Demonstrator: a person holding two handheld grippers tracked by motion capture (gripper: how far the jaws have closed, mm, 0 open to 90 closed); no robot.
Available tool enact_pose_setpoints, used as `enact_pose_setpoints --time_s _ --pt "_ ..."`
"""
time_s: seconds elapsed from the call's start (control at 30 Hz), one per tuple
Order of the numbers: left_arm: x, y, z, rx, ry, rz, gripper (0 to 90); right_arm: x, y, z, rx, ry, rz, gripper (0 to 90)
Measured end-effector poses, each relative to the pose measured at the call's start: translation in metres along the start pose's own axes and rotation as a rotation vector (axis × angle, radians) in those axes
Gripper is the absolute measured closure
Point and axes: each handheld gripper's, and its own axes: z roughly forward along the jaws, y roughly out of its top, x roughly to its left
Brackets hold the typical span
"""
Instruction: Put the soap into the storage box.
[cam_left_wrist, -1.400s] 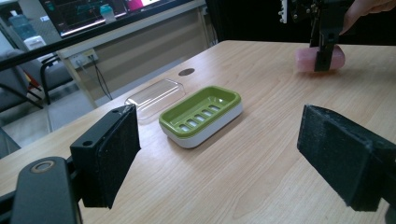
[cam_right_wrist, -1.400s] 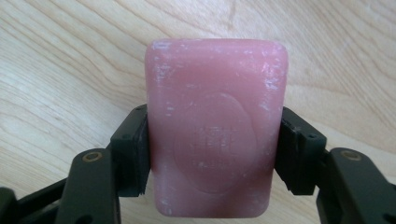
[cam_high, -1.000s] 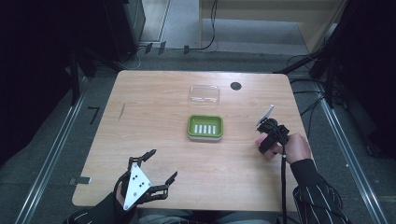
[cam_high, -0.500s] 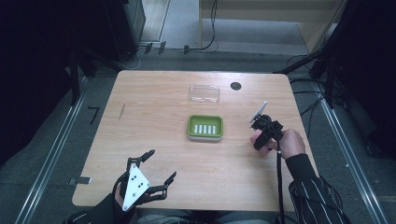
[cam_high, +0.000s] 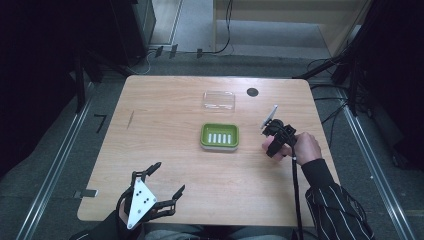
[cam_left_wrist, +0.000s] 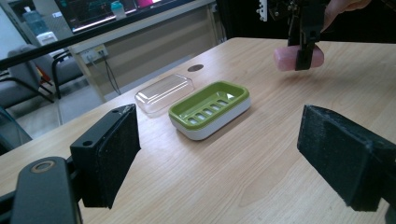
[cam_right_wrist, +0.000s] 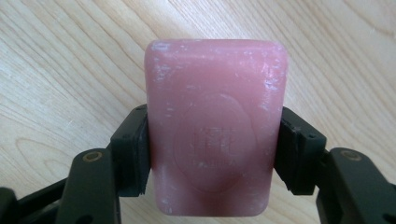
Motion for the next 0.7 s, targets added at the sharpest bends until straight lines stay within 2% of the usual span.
enact_pose_setpoints --time_s 0.1,0.57,0.7 --pt "0.000 0.000 -0.001 0.002 0.004 -0.001 13.6 0.002 0.005 -0.001 -0.004 -0.005 -0.030 39.0" --pt "0.000 -0.001 -0.002 0.002 0.007 -0.004 13.6 0.004 0.022 -0.008 -0.021 -0.020 -0.096 39.0" --pt "0.000 -0.001 -0.002 0.003 0.007 -0.002 13.6 0.006 0.027 -0.009 -0.026 -0.024 -0.128 39.0"
